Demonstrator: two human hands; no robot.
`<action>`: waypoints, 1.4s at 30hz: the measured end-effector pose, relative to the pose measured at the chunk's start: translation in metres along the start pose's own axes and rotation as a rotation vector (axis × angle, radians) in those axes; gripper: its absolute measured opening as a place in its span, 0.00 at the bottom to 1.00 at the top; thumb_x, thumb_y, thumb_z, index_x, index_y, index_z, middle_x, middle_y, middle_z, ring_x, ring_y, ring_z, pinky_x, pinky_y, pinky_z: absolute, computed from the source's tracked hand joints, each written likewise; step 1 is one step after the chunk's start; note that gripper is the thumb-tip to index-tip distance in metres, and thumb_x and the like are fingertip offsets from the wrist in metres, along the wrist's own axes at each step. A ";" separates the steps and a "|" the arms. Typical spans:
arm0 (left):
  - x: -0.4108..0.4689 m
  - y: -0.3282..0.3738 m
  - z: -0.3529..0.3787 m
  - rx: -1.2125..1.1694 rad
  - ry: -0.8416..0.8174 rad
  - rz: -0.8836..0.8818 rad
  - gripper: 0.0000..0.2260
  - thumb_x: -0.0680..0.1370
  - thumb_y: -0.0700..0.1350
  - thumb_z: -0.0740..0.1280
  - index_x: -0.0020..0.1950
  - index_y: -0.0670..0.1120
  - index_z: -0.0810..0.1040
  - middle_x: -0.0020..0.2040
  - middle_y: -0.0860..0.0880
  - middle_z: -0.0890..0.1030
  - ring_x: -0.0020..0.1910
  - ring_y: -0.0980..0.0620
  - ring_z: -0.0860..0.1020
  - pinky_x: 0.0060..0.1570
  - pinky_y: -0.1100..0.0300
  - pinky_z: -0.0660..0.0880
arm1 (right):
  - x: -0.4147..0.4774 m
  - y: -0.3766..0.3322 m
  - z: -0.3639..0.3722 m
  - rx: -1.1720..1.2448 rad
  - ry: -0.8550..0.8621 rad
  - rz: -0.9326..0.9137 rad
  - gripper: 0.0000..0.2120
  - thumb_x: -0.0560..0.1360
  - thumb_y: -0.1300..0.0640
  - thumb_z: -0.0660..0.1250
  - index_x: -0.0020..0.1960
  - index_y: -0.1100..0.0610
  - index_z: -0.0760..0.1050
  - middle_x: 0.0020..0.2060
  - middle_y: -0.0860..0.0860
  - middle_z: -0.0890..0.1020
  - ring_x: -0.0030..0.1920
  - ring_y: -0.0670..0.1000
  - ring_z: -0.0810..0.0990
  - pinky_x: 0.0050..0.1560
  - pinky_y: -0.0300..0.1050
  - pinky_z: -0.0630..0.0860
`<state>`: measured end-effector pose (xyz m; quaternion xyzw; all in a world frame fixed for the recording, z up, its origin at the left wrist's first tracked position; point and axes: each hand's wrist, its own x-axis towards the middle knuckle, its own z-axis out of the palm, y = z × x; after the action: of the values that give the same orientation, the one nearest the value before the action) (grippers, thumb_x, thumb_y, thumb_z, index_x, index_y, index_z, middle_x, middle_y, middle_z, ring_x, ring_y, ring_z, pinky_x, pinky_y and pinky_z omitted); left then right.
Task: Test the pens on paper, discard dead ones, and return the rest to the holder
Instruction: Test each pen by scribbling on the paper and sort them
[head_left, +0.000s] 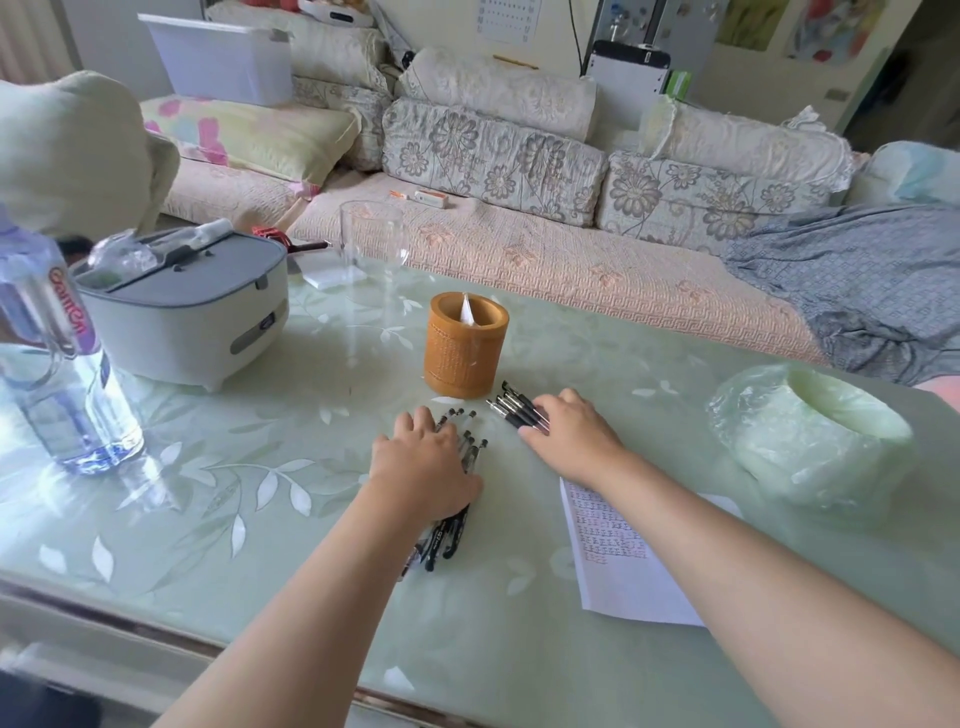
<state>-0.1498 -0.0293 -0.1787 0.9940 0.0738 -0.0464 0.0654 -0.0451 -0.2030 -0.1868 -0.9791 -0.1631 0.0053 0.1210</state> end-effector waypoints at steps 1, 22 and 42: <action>0.000 0.000 0.000 -0.002 0.004 -0.001 0.30 0.75 0.64 0.58 0.71 0.50 0.64 0.65 0.46 0.64 0.67 0.45 0.62 0.57 0.49 0.67 | 0.001 -0.004 0.001 0.000 0.011 0.016 0.23 0.75 0.43 0.62 0.65 0.54 0.71 0.59 0.56 0.72 0.62 0.58 0.70 0.61 0.52 0.71; -0.015 -0.028 -0.007 -0.107 -0.026 -0.015 0.13 0.77 0.43 0.59 0.59 0.45 0.76 0.57 0.45 0.72 0.60 0.44 0.69 0.58 0.48 0.74 | -0.060 -0.045 0.000 -0.277 0.093 -0.742 0.14 0.62 0.65 0.71 0.44 0.49 0.80 0.41 0.46 0.78 0.46 0.53 0.76 0.45 0.43 0.66; -0.038 0.045 -0.019 -0.369 0.106 0.387 0.09 0.78 0.47 0.64 0.55 0.56 0.81 0.46 0.55 0.82 0.43 0.53 0.76 0.43 0.59 0.74 | -0.111 0.032 -0.041 -0.016 0.144 -0.309 0.08 0.70 0.61 0.64 0.47 0.54 0.72 0.42 0.47 0.69 0.45 0.50 0.69 0.42 0.41 0.64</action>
<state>-0.1787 -0.0758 -0.1508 0.9620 -0.1071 0.0335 0.2489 -0.1378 -0.2776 -0.1582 -0.9412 -0.3024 -0.0851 0.1239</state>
